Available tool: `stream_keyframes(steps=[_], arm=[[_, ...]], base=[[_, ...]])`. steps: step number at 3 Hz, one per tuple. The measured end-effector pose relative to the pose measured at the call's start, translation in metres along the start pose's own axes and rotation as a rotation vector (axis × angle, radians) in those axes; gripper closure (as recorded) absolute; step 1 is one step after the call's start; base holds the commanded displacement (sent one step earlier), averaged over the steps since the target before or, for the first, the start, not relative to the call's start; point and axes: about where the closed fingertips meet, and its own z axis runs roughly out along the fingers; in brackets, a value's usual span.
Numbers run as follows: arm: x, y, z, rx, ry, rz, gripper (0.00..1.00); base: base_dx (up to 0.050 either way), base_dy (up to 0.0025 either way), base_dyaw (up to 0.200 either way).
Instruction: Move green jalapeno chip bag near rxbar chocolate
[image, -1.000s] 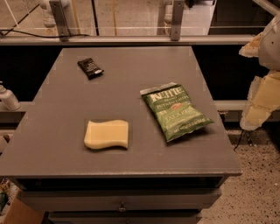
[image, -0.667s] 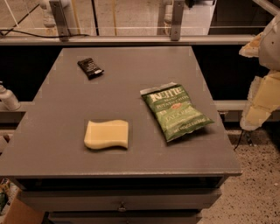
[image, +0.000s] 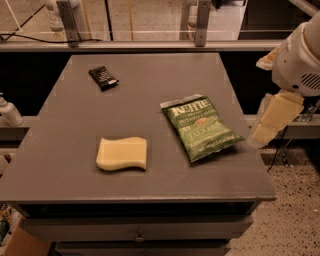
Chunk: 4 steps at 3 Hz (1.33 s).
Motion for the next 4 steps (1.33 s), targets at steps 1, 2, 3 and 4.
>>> stream_keyframes(steps=[1,2,3,4], arm=[[0.000,-0.001,-0.002,0.004,0.000,-0.001,0.00],[-0.003,0.004,0.008,-0.012,-0.012,-0.006,0.00],[-0.007,0.012,0.029,-0.043,-0.027,-0.026,0.00],[-0.010,0.013,0.053,-0.067,-0.053,-0.040,0.00]], base=[[0.000,0.00000,0.000],[0.000,0.00000,0.000],[0.000,0.00000,0.000],[0.000,0.00000,0.000]])
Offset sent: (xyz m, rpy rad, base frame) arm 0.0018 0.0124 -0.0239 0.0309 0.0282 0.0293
